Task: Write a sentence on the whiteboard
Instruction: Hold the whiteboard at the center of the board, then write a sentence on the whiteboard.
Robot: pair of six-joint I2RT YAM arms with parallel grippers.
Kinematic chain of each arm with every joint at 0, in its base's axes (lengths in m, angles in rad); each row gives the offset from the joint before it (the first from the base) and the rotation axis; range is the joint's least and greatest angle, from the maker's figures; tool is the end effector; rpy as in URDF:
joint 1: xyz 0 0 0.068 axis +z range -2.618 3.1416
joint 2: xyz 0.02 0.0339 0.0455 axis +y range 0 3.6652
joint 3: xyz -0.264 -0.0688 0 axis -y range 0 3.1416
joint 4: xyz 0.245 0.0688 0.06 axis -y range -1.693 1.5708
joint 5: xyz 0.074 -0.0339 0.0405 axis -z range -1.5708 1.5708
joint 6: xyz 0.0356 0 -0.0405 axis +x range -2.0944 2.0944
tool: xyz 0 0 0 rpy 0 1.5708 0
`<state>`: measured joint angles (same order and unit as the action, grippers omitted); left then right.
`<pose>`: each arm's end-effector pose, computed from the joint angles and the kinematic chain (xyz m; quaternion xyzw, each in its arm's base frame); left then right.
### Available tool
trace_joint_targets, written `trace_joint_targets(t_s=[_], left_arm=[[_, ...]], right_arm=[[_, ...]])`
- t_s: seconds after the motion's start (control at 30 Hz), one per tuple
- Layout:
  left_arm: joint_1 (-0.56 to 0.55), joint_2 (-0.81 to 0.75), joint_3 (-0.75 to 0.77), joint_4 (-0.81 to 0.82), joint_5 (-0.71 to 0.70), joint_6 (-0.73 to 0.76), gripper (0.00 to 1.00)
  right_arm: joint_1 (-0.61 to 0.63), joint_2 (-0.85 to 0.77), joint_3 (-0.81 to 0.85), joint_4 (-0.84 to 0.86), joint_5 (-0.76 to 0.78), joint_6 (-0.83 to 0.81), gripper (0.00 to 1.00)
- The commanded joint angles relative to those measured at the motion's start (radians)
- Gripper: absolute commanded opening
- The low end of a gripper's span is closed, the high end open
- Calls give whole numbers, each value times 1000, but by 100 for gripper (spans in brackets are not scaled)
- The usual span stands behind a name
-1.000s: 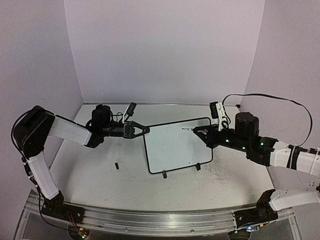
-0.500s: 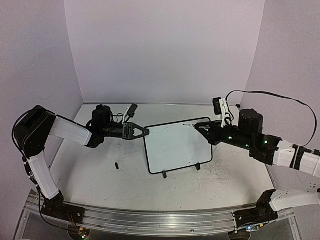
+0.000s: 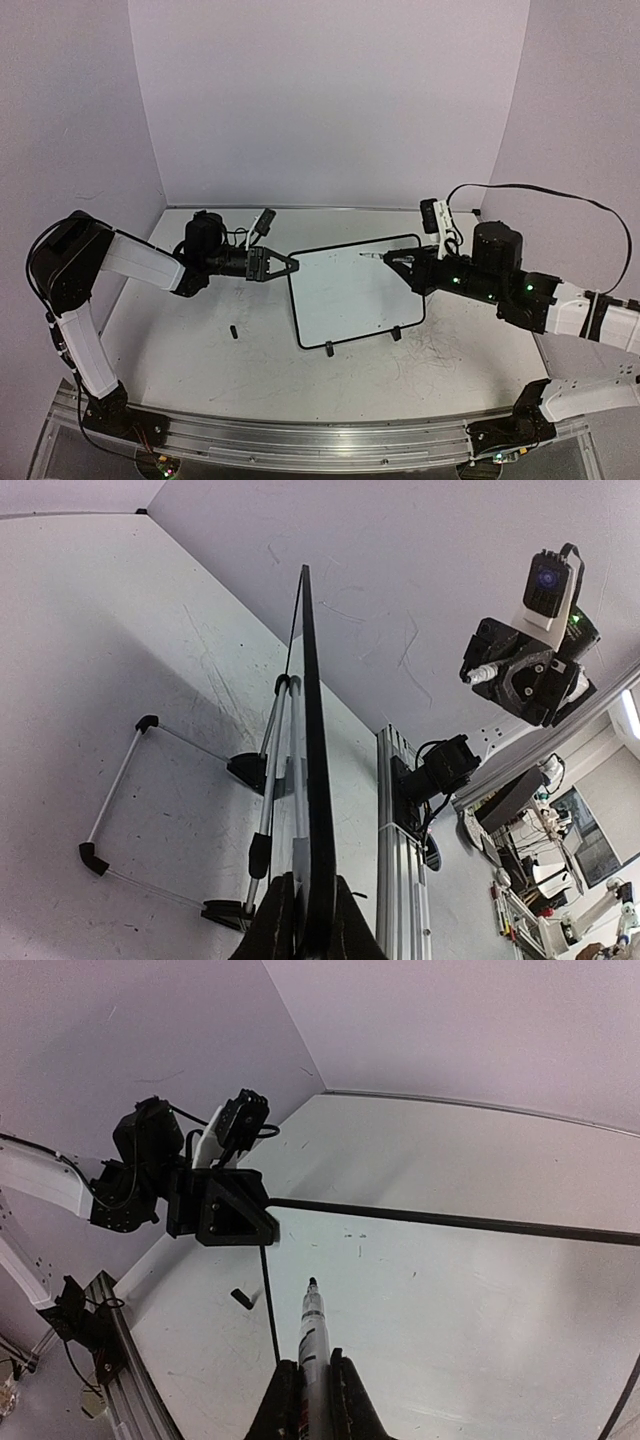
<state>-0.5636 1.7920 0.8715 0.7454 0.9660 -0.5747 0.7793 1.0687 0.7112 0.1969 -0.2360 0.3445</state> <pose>0.2944 -0.2207 0.1960 0.2947 0.6802 -0.6064 0.2876 0.1725 0.1821 0.2980 -0.2376 0.7220 0.4188 0.4969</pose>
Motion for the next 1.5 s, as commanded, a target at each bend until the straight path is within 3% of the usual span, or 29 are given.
trace_joint_targets(t_s=[0.0, 0.2, 0.77, 1.2, 1.47], left_arm=[[2, 0, 31, 39, 6, 6, 7], [1, -17, 7, 39, -24, 3, 0], [-41, -89, -65, 32, -155, -47, 0], [-41, -71, -56, 8, -154, -19, 0], [-41, -63, -40, -10, -142, -10, 0]], right_arm=[[32, 3, -4, 47, 44, -2, 0], [47, 39, 36, 29, 66, -59, 0], [86, 187, 198, 47, 63, -280, 0], [248, 270, 114, 188, 308, -442, 0], [276, 288, 80, 206, 409, -427, 0]])
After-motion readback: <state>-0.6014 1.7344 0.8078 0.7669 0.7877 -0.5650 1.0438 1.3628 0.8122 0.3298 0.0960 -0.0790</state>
